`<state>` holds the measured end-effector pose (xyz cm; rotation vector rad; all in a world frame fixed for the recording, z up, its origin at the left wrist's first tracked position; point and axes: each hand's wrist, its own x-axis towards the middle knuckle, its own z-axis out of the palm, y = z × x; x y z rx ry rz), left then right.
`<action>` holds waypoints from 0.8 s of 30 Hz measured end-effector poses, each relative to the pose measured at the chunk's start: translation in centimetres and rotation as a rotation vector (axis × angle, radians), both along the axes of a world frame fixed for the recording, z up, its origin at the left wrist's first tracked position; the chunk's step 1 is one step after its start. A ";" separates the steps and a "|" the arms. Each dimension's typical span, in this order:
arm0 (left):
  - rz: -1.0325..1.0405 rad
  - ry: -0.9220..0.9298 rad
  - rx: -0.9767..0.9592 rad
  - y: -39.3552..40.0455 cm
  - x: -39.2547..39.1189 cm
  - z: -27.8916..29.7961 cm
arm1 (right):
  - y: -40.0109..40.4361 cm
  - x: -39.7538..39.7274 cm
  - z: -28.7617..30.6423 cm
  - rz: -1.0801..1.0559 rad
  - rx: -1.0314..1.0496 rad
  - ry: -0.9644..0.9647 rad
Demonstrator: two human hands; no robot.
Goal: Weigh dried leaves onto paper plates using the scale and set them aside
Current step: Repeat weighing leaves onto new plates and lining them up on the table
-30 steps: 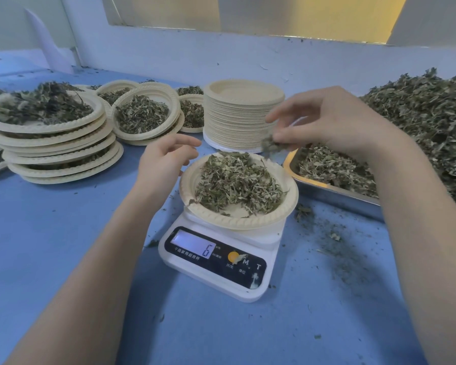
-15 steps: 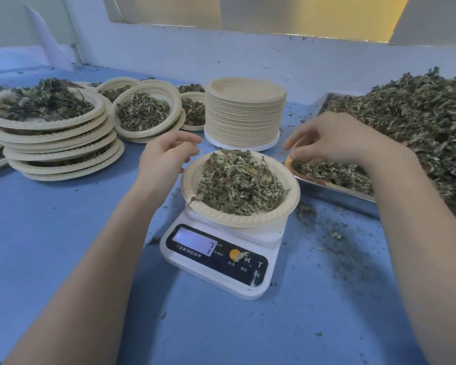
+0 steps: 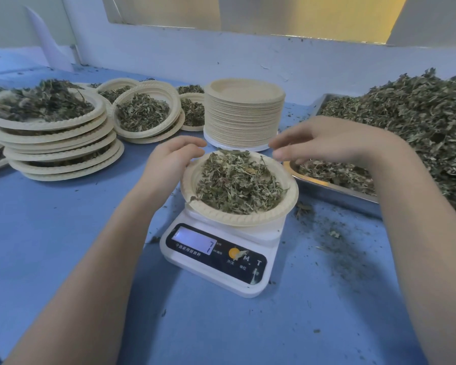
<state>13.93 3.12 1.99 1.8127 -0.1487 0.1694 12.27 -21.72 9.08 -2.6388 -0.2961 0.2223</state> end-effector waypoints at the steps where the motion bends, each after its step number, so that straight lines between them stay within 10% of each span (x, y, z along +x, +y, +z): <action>1: -0.035 0.027 0.018 -0.1 0.0 0.0 | 0.2 -0.4 0.2 0.054 -0.006 0.058; 6: -0.150 0.138 -0.001 -0.8 -0.5 -0.6 | -0.1 -2.0 -1.5 0.248 0.034 0.279; 24: 0.192 0.055 -0.147 6.9 0.0 4.3 | 8.7 2.6 1.0 0.393 0.175 0.048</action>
